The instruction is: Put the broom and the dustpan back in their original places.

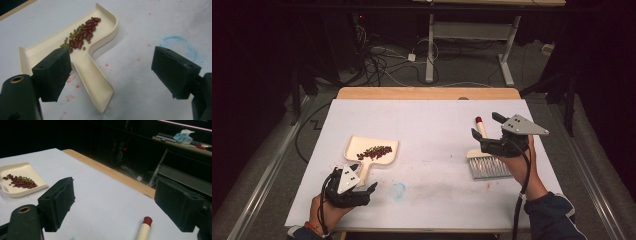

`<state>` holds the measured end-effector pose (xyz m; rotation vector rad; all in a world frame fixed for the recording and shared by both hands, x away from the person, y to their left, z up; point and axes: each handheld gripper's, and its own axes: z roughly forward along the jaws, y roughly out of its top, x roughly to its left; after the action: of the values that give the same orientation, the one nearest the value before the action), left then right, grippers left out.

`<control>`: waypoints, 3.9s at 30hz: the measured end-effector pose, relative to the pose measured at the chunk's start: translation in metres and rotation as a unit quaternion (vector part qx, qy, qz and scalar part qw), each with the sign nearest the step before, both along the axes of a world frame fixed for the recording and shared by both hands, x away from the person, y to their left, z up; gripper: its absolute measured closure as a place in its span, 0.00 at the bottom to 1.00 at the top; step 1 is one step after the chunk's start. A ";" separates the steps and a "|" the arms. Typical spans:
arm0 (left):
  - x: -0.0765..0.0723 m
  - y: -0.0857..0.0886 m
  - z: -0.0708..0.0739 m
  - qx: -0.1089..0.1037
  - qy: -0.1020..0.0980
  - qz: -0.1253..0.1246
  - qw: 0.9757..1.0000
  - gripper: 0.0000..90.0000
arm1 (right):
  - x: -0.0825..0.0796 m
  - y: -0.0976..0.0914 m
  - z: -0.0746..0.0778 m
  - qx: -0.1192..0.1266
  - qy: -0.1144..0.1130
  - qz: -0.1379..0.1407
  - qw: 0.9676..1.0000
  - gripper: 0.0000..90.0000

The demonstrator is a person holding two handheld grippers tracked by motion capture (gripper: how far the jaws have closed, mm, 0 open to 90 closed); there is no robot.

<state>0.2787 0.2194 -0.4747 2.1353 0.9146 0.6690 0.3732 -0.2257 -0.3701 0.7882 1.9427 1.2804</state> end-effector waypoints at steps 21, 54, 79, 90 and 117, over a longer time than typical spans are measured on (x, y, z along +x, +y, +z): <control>-0.004 0.000 0.002 -0.001 -0.013 -0.002 1.000 0.17 | -0.032 -0.015 -0.011 -0.021 -0.016 0.014 1.000 0.18; -0.003 0.001 0.001 0.002 -0.011 -0.006 1.000 0.17 | -0.070 -0.032 -0.061 -0.056 -0.017 0.052 0.997 0.18; -0.001 -0.004 0.001 0.023 -0.028 -0.011 0.999 0.17 | -0.085 -0.050 -0.103 -0.069 0.032 0.056 0.996 0.18; -0.006 -0.004 0.004 0.014 -0.031 -0.012 0.999 0.17 | -0.083 -0.049 -0.100 -0.059 0.033 0.061 0.996 0.18; -0.007 -0.003 0.003 0.023 -0.036 -0.004 0.999 0.17 | -0.084 -0.038 -0.094 -0.084 -0.003 0.057 0.995 0.19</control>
<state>0.2718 0.2160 -0.4717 2.1387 0.8577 0.7647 0.2891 -0.2639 -0.4645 0.5950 2.0849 1.1642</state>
